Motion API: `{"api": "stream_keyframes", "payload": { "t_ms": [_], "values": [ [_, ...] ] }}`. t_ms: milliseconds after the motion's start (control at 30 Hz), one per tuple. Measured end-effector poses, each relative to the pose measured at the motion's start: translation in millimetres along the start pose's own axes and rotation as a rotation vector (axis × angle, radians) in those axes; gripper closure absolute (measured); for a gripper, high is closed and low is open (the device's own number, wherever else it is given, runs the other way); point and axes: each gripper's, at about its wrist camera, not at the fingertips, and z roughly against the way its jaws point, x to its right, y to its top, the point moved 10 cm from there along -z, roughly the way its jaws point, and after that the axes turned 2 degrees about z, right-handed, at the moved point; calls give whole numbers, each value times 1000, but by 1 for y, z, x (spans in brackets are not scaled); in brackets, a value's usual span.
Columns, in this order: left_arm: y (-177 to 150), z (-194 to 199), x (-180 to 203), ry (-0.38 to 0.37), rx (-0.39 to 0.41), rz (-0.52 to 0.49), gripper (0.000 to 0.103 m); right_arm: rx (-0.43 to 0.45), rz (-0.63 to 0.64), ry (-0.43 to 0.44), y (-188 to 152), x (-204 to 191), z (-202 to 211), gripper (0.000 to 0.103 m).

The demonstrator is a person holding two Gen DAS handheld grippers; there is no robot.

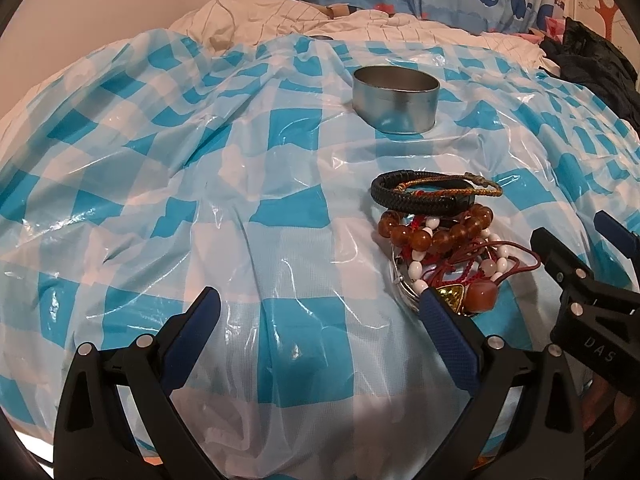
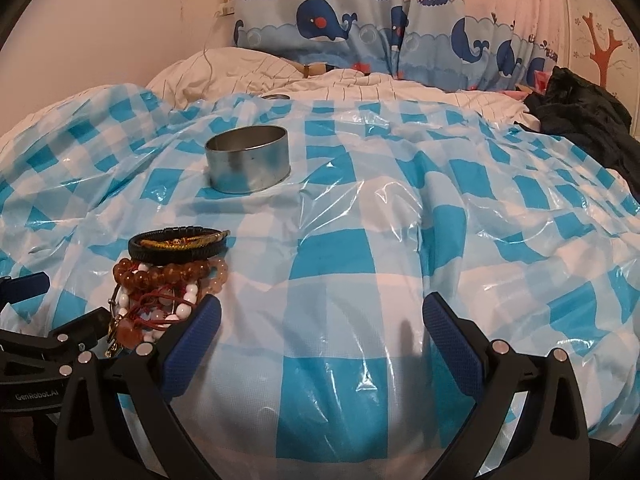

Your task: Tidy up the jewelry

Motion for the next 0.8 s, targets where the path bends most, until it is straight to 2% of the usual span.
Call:
{"api": "stream_keyframes", "payload": {
  "t_ms": [100, 200, 400, 633, 800],
  "values": [
    [2, -1, -1, 0, 14, 0, 7, -4, 5, 1, -1, 0, -1, 6],
    [5, 1, -3, 36, 64, -21, 7, -2, 6, -3, -1, 0, -2, 6],
    [5, 1, -2, 41, 76, -30, 7, 6, -3, -6, 1, 3, -2, 6],
    [1, 0, -3, 117, 60, -105, 7, 13, 9, -7, 3, 2, -1, 6],
    [2, 2, 0, 91, 68, -81, 7, 14, 9, -8, 4, 2, -1, 6]
  ]
}}
